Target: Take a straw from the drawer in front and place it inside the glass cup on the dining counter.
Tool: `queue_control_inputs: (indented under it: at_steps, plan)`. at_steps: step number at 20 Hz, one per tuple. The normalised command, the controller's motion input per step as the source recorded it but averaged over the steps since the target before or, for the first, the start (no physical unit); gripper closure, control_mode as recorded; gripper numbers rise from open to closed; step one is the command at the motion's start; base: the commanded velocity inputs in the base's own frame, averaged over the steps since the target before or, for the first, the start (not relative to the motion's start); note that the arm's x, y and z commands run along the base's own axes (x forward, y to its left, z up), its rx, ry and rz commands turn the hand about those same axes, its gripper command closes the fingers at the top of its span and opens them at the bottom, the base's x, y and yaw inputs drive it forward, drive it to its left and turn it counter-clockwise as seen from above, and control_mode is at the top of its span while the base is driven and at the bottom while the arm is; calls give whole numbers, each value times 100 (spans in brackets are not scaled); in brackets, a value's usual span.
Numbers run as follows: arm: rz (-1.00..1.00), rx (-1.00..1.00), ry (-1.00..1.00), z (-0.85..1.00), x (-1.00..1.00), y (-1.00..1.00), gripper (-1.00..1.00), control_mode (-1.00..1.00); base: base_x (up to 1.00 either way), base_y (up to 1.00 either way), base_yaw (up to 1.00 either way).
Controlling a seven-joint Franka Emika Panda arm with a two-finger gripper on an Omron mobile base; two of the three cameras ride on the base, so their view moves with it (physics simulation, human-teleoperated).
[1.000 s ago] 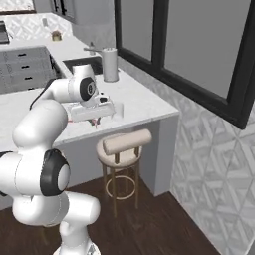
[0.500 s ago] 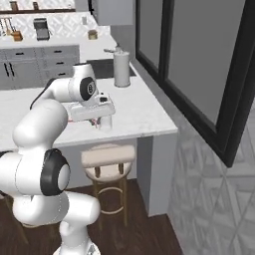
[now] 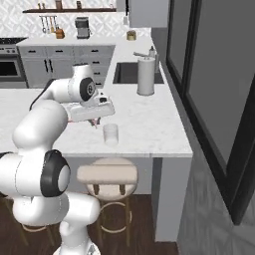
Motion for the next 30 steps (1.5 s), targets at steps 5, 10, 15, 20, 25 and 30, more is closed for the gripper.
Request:
queue_control_inputs:
  at_steps: [5,10,15,20,25,30]
  plan:
    - [0,0,0,0,0,0,100,100,67,-45,36]
    - [0,0,0,0,0,0,100,100,83,-35,24]
    - [0,0,0,0,0,0,100,100,95,-21,9]
    - [0,-7,2,0,44,-2,100,-100,17,-1,0]
    - [-10,-44,-12,2,10,0,100,-100,0,0,0]
    - [-12,-49,-11,1,0,-1,100,-100,0,0,0]
